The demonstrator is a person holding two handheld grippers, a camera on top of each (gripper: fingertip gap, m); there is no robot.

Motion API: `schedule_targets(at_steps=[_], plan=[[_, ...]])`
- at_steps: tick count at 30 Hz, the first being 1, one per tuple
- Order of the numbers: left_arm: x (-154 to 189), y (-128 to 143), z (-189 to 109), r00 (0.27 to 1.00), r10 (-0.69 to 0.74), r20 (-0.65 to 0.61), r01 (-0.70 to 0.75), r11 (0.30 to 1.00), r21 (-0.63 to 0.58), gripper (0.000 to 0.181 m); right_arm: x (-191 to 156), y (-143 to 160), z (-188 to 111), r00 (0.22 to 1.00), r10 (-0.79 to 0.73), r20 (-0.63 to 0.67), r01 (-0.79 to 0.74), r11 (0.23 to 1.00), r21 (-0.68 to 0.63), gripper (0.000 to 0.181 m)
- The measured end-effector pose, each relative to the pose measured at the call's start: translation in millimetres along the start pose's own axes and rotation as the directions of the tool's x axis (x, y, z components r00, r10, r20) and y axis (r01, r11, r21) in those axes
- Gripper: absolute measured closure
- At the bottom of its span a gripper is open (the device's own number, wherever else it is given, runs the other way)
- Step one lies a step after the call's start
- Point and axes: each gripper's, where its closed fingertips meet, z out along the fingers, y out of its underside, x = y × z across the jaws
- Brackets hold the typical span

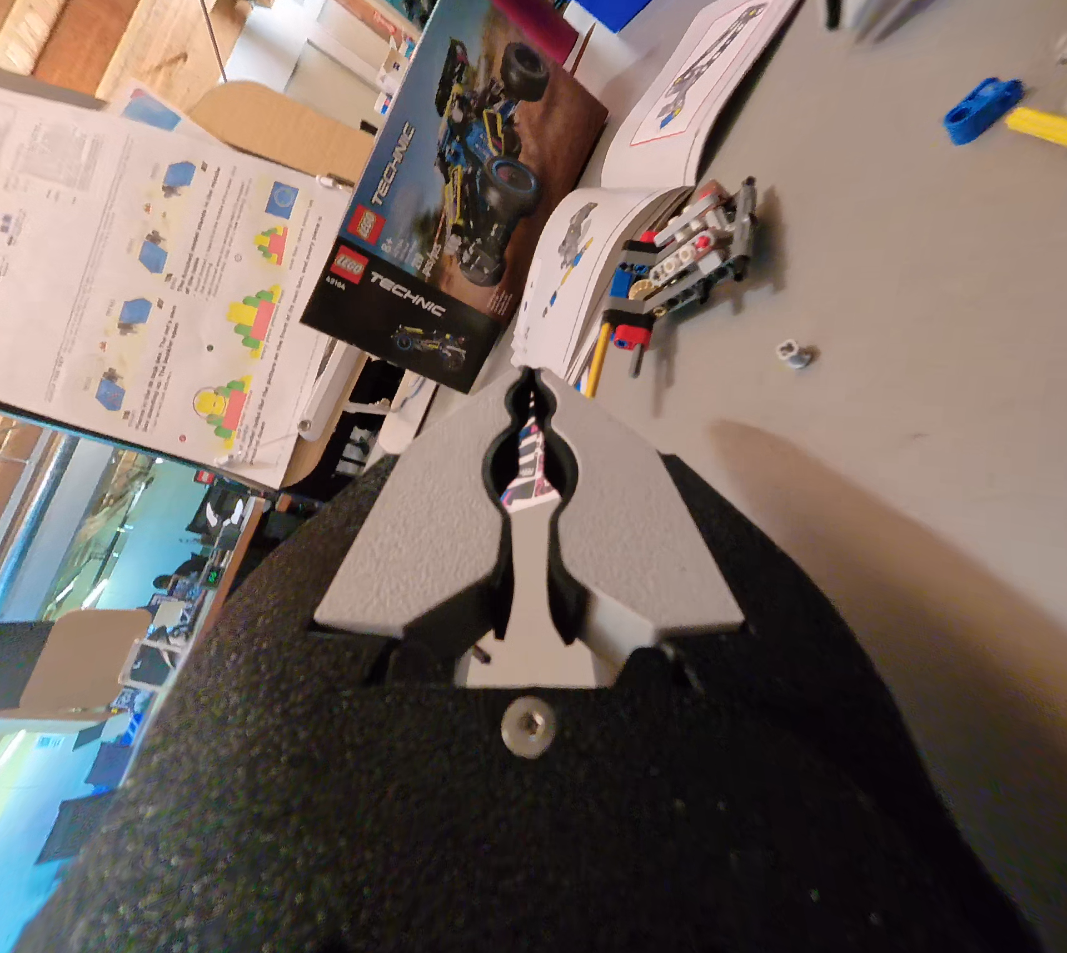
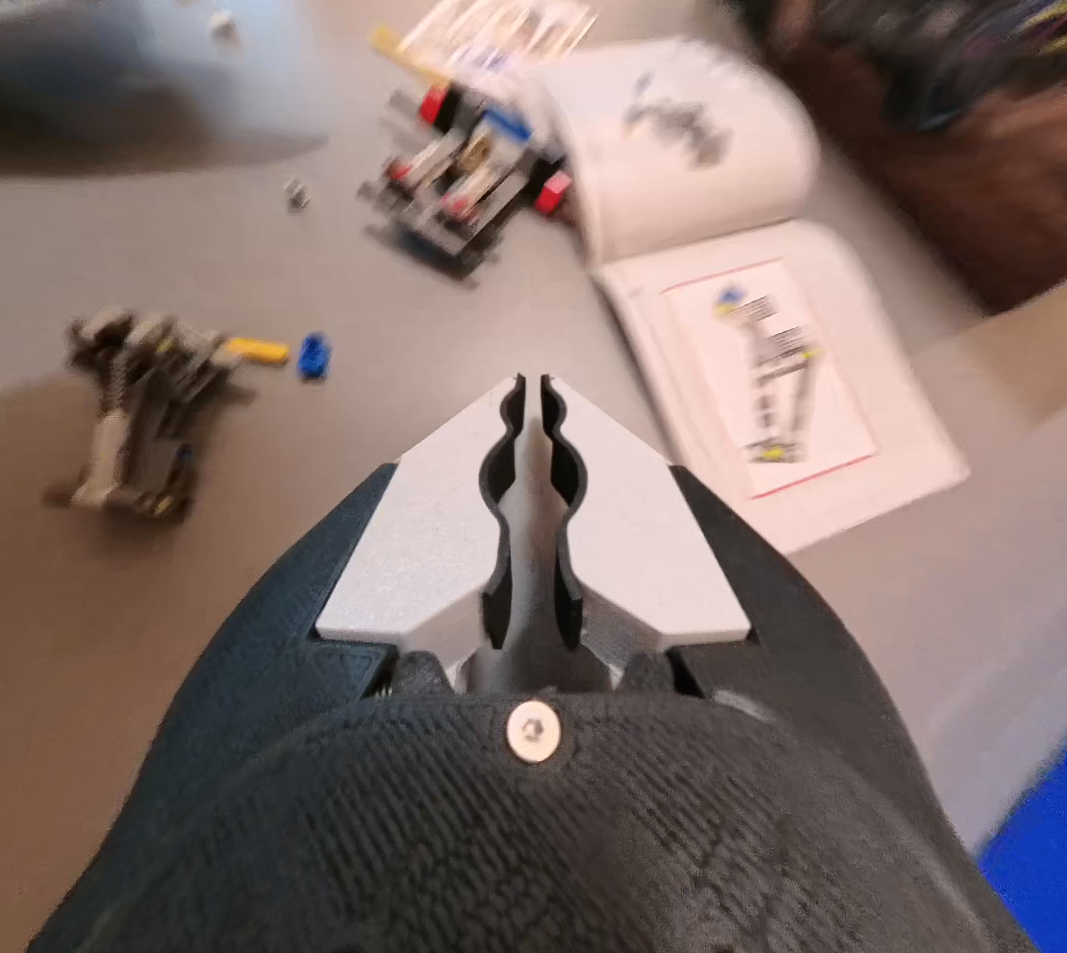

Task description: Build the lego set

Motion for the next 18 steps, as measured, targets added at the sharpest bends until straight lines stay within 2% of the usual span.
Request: schedule_targets(at_steps=[2, 3, 5, 7, 9, 12, 15, 18], plan=[[-3.5, 3.7, 0.5, 1.000, -0.018, 0.010, 0.018, 1.000, -0.017, 0.181, 39.0, -28.8, -3.2, 0.986, 0.021, -0.166, -0.004, 0.995, 0.101, 0.181], [-5.6, 4.8, 0.3, 1.000, -0.025, 0.019, 0.025, 0.999, -0.020, 0.181, 51.5, -39.8, 0.6, 0.981, 0.010, -0.195, 0.012, 0.994, 0.111, 0.176], [-8.3, 6.0, -0.4, 0.999, -0.039, 0.029, 0.040, 0.999, -0.023, 0.181, 65.8, -36.7, 20.7, 0.983, -0.054, -0.175, 0.056, 0.998, 0.006, 0.164], [-10.0, 7.4, -0.9, 0.998, -0.048, 0.033, 0.049, 0.998, -0.027, 0.181, 73.8, -18.2, 39.0, 0.978, -0.149, -0.149, 0.132, 0.984, -0.119, 0.167], [-10.9, 9.3, -0.4, 0.998, -0.065, 0.024, 0.066, 0.997, -0.033, 0.181, 72.7, -4.1, 45.2, 0.969, -0.217, -0.118, 0.193, 0.963, -0.188, 0.181], [-5.7, 14.2, 4.8, 0.987, -0.150, -0.054, 0.146, 0.986, -0.078, 0.181, 58.6, 0.3, 38.0, 0.980, -0.190, -0.056, 0.179, 0.971, -0.159, 0.181], [-2.7, -2.0, 11.2, 0.947, -0.266, -0.178, 0.259, 0.964, -0.061, 0.181, 40.9, 13.3, 17.2, 0.994, -0.107, 0.005, 0.106, 0.981, -0.162, 0.181], [-2.8, -18.9, 23.5, 0.896, -0.320, -0.308, 0.313, 0.947, -0.073, 0.181, 26.2, 24.4, -1.1, 0.985, -0.175, -0.005, 0.173, 0.974, -0.144, 0.181]])
